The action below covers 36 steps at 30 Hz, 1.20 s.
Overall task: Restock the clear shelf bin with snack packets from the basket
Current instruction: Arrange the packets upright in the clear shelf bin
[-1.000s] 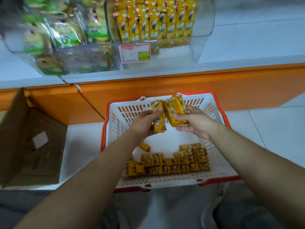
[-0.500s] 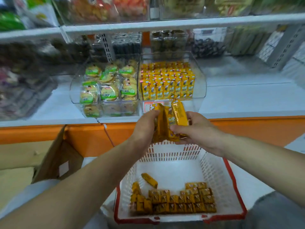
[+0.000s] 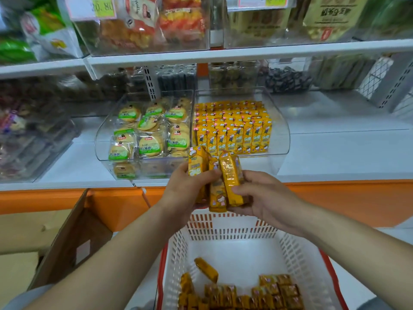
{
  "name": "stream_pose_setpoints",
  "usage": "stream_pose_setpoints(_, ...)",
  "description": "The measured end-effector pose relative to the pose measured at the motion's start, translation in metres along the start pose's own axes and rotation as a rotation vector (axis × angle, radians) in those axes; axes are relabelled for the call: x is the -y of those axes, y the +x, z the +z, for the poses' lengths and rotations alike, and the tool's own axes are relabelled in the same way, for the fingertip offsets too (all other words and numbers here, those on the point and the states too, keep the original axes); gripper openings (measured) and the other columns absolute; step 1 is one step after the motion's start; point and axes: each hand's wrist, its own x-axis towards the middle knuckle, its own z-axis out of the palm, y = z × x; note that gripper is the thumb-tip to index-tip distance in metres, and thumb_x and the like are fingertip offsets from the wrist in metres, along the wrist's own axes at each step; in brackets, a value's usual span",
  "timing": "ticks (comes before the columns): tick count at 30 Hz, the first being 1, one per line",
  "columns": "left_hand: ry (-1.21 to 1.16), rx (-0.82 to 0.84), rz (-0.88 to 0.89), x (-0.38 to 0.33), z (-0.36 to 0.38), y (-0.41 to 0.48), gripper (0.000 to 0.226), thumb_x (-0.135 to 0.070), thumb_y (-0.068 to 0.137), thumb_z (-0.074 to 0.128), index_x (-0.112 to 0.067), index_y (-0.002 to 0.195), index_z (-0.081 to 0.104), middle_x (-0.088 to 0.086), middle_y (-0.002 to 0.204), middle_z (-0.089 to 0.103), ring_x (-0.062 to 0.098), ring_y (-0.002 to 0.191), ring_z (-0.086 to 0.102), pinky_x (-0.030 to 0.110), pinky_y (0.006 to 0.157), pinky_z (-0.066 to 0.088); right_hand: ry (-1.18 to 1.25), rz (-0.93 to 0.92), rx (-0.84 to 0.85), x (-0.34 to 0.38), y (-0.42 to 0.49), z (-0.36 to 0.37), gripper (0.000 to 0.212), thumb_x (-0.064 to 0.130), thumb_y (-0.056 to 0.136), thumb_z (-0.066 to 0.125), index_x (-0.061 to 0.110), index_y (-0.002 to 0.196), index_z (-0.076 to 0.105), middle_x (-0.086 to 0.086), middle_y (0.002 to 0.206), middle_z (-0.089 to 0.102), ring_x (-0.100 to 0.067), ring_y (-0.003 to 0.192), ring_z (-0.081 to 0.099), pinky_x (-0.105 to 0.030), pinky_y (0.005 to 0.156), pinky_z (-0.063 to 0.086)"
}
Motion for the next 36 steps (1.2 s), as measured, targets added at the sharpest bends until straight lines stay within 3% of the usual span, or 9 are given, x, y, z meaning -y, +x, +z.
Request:
stream_pose_setpoints(4, -0.049, 0.018, 0.016, -0.006, -0.006, 0.005, 0.03, -0.013, 0.086, 0.078, -0.013, 0.115, 0.069, 0.014, 0.105, 0.079, 0.037, 0.092, 0.077, 0.055, 0.075, 0.063, -0.08, -0.059, -0.005, 0.0, 0.005, -0.005, 0.045, 0.019, 0.075, 0.074, 0.01, 0.118, 0.063, -0.013, 0.107, 0.075, -0.028, 0.1, 0.073, -0.036, 0.086, 0.06)
stream_pose_setpoints(8, -0.058, 0.01, 0.034, -0.011, -0.01, 0.006, 0.034, -0.012, 0.085, 0.079, -0.012, 0.117, 0.066, 0.015, 0.107, 0.078, 0.038, 0.095, 0.076, 0.06, 0.082, 0.061, -0.133, -0.098, -0.099, 0.0, 0.008, -0.009, 0.056, 0.024, 0.066, 0.082, 0.012, 0.117, 0.062, -0.008, 0.106, 0.076, -0.027, 0.096, 0.074, -0.035, 0.077, 0.061)
stream_pose_setpoints(14, -0.045, -0.002, 0.058, -0.015, -0.015, 0.006, 0.033, -0.012, 0.085, 0.079, -0.014, 0.115, 0.066, 0.013, 0.103, 0.079, 0.035, 0.092, 0.077, 0.053, 0.076, 0.063, -0.112, -0.151, -0.191, 0.003, 0.006, -0.006, 0.041, 0.031, 0.075, 0.078, 0.013, 0.112, 0.073, 0.007, 0.084, 0.07, -0.017, 0.07, 0.067, -0.029, 0.067, 0.058)
stream_pose_setpoints(19, -0.04, -0.018, 0.068, -0.022, -0.021, 0.007, 0.029, -0.012, 0.084, 0.08, -0.019, 0.108, 0.066, 0.012, 0.101, 0.079, 0.037, 0.091, 0.077, 0.056, 0.074, 0.063, -0.081, -0.137, -0.277, 0.013, 0.006, -0.013, 0.026, 0.008, 0.087, 0.071, 0.012, 0.113, 0.066, -0.003, 0.082, 0.072, -0.023, 0.073, 0.071, -0.038, 0.071, 0.059)
stream_pose_setpoints(21, -0.037, -0.023, 0.066, -0.025, -0.023, 0.008, 0.033, -0.013, 0.083, 0.08, -0.015, 0.112, 0.065, 0.015, 0.104, 0.078, 0.038, 0.093, 0.076, 0.058, 0.076, 0.062, -0.085, -0.156, -0.328, 0.018, 0.006, -0.015, 0.031, 0.002, 0.084, 0.073, 0.014, 0.111, 0.063, -0.007, 0.084, 0.073, -0.025, 0.072, 0.071, -0.041, 0.072, 0.059)
stream_pose_setpoints(24, -0.038, -0.046, 0.076, -0.027, -0.025, 0.008, 0.035, -0.014, 0.083, 0.081, -0.013, 0.114, 0.065, 0.016, 0.104, 0.077, 0.034, 0.085, 0.076, 0.055, 0.074, 0.062, -0.08, -0.218, -0.395, 0.027, 0.009, -0.02, 0.037, -0.001, 0.077, 0.078, 0.012, 0.108, 0.062, -0.01, 0.095, 0.072, -0.021, 0.071, 0.069, -0.03, 0.06, 0.055)
stream_pose_setpoints(29, -0.038, -0.041, 0.091, -0.031, -0.028, 0.011, 0.035, -0.014, 0.082, 0.081, -0.017, 0.113, 0.065, 0.012, 0.101, 0.079, 0.032, 0.084, 0.077, 0.054, 0.074, 0.063, -0.121, -0.283, -0.384, 0.042, 0.016, -0.033, 0.047, 0.014, 0.065, 0.084, 0.013, 0.11, 0.072, -0.012, 0.09, 0.066, -0.023, 0.075, 0.062, -0.027, 0.067, 0.055)
stream_pose_setpoints(32, -0.037, -0.043, 0.09, -0.033, -0.028, 0.014, 0.039, -0.014, 0.082, 0.082, -0.018, 0.117, 0.063, 0.013, 0.105, 0.078, 0.038, 0.093, 0.076, 0.062, 0.081, 0.06, -0.14, -0.279, -0.415, 0.05, 0.031, -0.046, 0.044, 0.002, 0.078, 0.078, 0.009, 0.119, 0.064, -0.013, 0.098, 0.069, -0.021, 0.075, 0.065, -0.029, 0.067, 0.056)
stream_pose_setpoints(36, -0.033, -0.046, 0.087, -0.035, -0.03, 0.02, 0.043, -0.014, 0.082, 0.082, -0.017, 0.12, 0.062, 0.018, 0.111, 0.076, 0.038, 0.091, 0.076, 0.052, 0.075, 0.064, -0.39, -0.313, -0.539, 0.064, 0.055, -0.067, 0.041, 0.004, 0.08, 0.079, 0.02, 0.114, 0.061, -0.018, 0.118, 0.063, -0.029, 0.082, 0.068, -0.038, 0.075, 0.06)
